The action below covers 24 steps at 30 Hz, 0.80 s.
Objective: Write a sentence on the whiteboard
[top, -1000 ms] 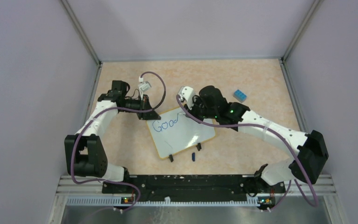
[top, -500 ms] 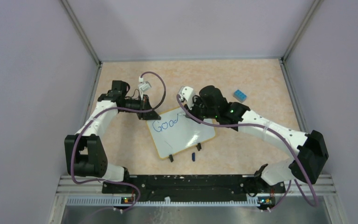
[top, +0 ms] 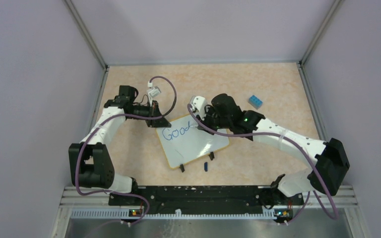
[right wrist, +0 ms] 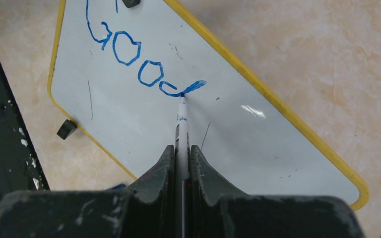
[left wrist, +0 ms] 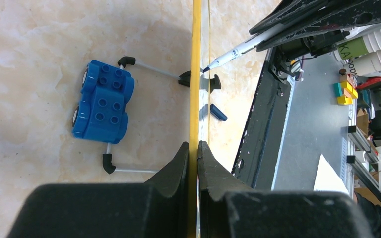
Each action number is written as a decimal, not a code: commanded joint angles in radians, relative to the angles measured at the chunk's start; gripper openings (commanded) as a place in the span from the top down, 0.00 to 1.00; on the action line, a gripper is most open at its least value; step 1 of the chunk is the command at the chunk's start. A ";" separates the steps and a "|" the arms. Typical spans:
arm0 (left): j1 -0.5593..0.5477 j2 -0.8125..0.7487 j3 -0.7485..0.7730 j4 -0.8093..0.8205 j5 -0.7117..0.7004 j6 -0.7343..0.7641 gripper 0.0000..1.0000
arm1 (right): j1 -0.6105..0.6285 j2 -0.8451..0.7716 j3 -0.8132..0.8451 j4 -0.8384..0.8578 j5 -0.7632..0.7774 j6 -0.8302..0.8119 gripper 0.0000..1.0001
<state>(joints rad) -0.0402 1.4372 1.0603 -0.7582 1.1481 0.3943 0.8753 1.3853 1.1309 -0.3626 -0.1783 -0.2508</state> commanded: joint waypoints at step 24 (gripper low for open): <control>0.003 -0.007 0.007 0.008 -0.049 0.020 1.00 | 0.014 -0.084 0.035 -0.042 -0.061 0.005 1.00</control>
<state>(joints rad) -0.0402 1.4372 1.0603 -0.7589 1.1515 0.3946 0.8814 1.3624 1.1191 -0.3977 -0.2035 -0.2508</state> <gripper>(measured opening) 0.114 0.100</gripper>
